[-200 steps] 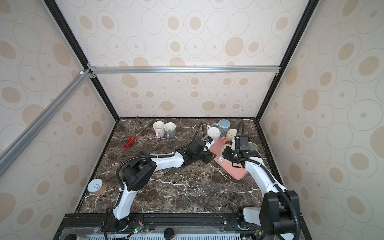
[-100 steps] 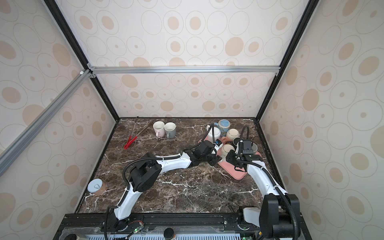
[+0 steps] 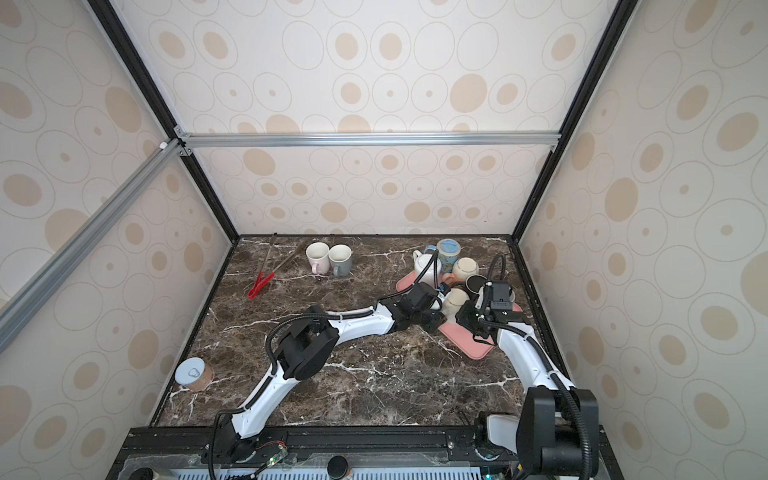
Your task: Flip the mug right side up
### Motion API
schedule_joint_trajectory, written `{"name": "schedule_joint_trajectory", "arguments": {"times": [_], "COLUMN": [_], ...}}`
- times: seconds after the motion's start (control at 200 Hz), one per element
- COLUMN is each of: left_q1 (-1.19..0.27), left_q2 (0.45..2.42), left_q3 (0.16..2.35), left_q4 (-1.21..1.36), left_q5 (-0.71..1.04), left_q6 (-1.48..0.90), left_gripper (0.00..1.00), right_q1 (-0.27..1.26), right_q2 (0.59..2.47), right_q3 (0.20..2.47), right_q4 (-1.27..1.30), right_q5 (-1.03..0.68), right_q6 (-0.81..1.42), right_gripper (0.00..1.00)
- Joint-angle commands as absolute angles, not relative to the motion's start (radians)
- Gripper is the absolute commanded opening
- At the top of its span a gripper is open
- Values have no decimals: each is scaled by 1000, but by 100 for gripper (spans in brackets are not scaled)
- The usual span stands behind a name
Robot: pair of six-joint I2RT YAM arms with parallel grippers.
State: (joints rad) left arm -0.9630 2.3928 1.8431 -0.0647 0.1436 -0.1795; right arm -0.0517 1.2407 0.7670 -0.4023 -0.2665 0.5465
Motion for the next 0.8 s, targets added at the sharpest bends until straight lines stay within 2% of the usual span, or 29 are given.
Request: {"name": "schedule_joint_trajectory", "arguments": {"times": [0.0,0.28,0.47,0.665,0.795], "left_q1": [-973,-974,-974,-974,-974], "left_q2": [2402,2376,2375,2366,2358], "left_q3": [1905,1889,1889,1891,1888], "left_q4": [-105,-104,-103,-103,-104], "left_q5": [115,100,98,92,88], "left_q6": [-147,-149,-153,-155,-148], "left_gripper": [40,41,29,36,33], "right_q1": [-56,-55,-55,-55,-56], "right_q2": [1250,1252,1248,1250,1255], "right_q3": [755,752,748,750,755], "right_q4": [-399,-397,-399,-400,-398], "right_q5": [-279,-288,-287,-290,-290], "right_q6": [556,557,556,554,555], "right_gripper": [33,33,33,33,33]}}
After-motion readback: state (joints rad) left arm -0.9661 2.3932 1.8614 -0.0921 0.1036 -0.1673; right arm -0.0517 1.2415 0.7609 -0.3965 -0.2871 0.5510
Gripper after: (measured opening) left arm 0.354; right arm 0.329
